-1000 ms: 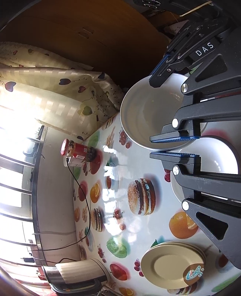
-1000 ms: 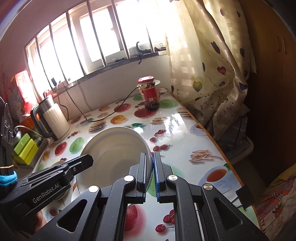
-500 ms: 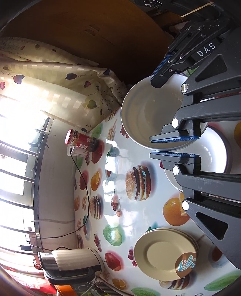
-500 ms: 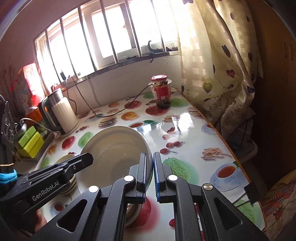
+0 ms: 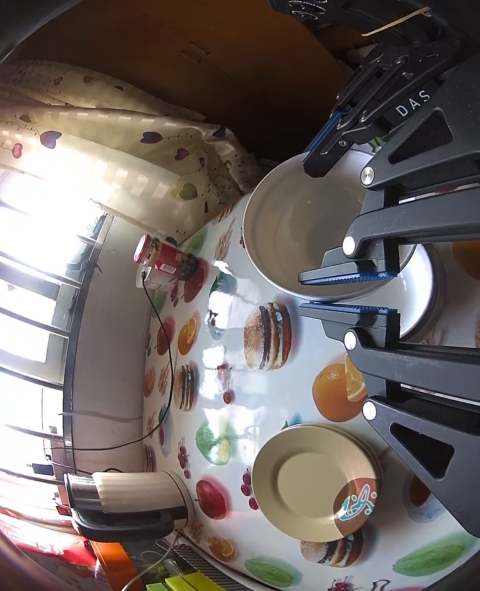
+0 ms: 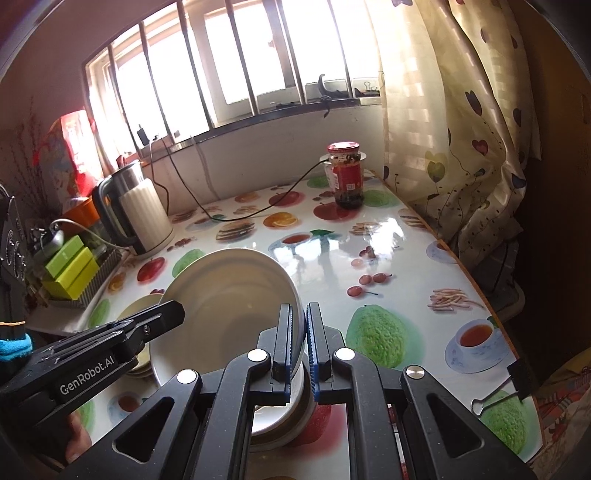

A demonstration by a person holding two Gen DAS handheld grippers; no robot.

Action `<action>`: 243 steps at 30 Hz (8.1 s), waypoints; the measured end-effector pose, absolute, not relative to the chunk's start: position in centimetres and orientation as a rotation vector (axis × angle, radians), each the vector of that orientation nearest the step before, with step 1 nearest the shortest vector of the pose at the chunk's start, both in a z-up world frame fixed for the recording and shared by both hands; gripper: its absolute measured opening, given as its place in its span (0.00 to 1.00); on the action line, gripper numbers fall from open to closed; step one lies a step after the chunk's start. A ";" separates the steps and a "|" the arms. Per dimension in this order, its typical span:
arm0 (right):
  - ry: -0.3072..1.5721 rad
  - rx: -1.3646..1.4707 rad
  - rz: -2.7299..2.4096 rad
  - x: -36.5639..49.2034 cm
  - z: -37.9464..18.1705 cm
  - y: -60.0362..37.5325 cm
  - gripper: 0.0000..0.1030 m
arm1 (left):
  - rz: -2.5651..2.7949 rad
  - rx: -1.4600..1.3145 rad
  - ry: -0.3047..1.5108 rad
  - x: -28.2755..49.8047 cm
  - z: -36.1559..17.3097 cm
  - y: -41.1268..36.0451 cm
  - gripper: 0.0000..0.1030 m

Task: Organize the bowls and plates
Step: 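Carry the blue-striped bowl over the steel bowl with both grippers, then lower the blue-striped bowl into the steel bowl with both grippers, then regrip the rim of the nested bowl stack with both grippers and lift, then carry the nested bowl stack toward the cream plate stack with both grippers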

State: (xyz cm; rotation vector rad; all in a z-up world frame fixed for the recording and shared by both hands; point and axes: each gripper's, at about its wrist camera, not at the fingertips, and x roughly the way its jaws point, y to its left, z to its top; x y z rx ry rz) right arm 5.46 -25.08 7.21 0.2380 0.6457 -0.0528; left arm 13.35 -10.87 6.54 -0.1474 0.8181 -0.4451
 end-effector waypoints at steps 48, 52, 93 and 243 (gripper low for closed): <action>0.750 0.250 -0.024 6.5 3.3 -23.5 0.08 | -0.393 -0.154 0.937 14.2 2.4 -9.7 0.10; 0.760 0.256 -0.027 6.6 3.0 -23.7 0.08 | -0.393 -0.151 0.942 14.3 2.1 -9.9 0.10; 0.762 0.290 -0.025 6.6 2.6 -24.3 0.25 | -0.411 -0.206 0.946 14.4 2.2 -9.4 0.10; 0.703 1.014 0.324 4.7 -6.1 -33.5 0.08 | -0.630 -0.694 0.997 14.9 -5.2 -3.8 0.04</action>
